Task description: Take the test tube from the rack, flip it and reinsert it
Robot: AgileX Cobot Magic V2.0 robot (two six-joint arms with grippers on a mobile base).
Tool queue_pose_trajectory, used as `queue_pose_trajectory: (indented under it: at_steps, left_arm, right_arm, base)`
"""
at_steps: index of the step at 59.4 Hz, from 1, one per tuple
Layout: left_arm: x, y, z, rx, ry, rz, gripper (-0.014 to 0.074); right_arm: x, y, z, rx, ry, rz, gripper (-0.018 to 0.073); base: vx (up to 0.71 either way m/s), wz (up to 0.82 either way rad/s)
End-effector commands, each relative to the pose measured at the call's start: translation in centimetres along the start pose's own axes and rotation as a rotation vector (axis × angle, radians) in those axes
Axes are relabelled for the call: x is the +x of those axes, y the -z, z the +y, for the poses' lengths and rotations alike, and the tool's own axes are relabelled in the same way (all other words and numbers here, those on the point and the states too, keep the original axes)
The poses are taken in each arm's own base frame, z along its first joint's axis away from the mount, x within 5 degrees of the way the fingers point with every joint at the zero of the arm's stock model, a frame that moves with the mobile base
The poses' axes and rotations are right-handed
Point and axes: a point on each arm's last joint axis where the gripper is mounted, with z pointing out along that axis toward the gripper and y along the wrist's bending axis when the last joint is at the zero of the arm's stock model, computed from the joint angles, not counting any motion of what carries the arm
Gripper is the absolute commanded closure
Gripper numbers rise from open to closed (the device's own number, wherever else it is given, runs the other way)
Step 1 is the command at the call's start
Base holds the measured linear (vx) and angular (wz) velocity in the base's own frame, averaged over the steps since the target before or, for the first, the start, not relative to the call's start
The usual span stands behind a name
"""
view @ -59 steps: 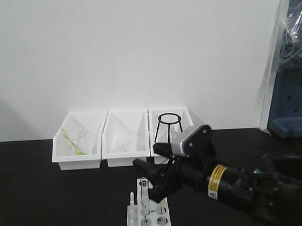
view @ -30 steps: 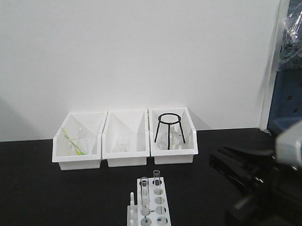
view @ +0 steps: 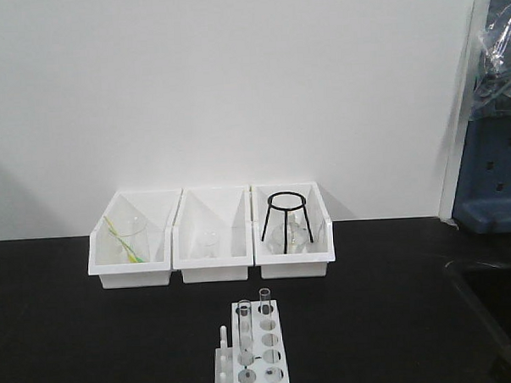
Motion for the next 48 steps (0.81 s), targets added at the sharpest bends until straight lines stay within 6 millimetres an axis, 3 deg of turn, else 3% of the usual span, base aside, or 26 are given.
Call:
queue_pose_trajectory:
  at_steps: [1, 11, 16, 37, 48]
  left_arm:
    - [-1.0, 0.1, 0.0, -0.002, 0.002, -0.095, 0.0602]
    - [-1.0, 0.1, 0.0, -0.002, 0.002, -0.095, 0.0602]
    - [-1.0, 0.1, 0.0, -0.002, 0.002, -0.095, 0.0602]
    - [-1.0, 0.1, 0.0, -0.002, 0.002, -0.095, 0.0602]
    - [-1.0, 0.1, 0.0, -0.002, 0.002, -0.095, 0.0602]
  right_arm:
    - [-1.3, 0.1, 0.2, -0.028, 0.007, -0.065, 0.057]
    - [-1.0, 0.2, -0.2, 0.022, -0.011, -0.037, 0.057]
    - [0.1, 0.8, -0.8, 0.098, -0.051, -0.003, 0.057]
    - [9.8, 5.6, -2.3, 0.439, 0.076, 0.11, 0.057]
    - [9.7, 7.0, -2.0, 0.506, 0.094, 0.051, 0.057]
  base:
    - [0.0, 0.0]
    - [0.0, 0.0]
    - [0.0, 0.0]
    - [0.0, 0.0]
    - [0.0, 0.0]
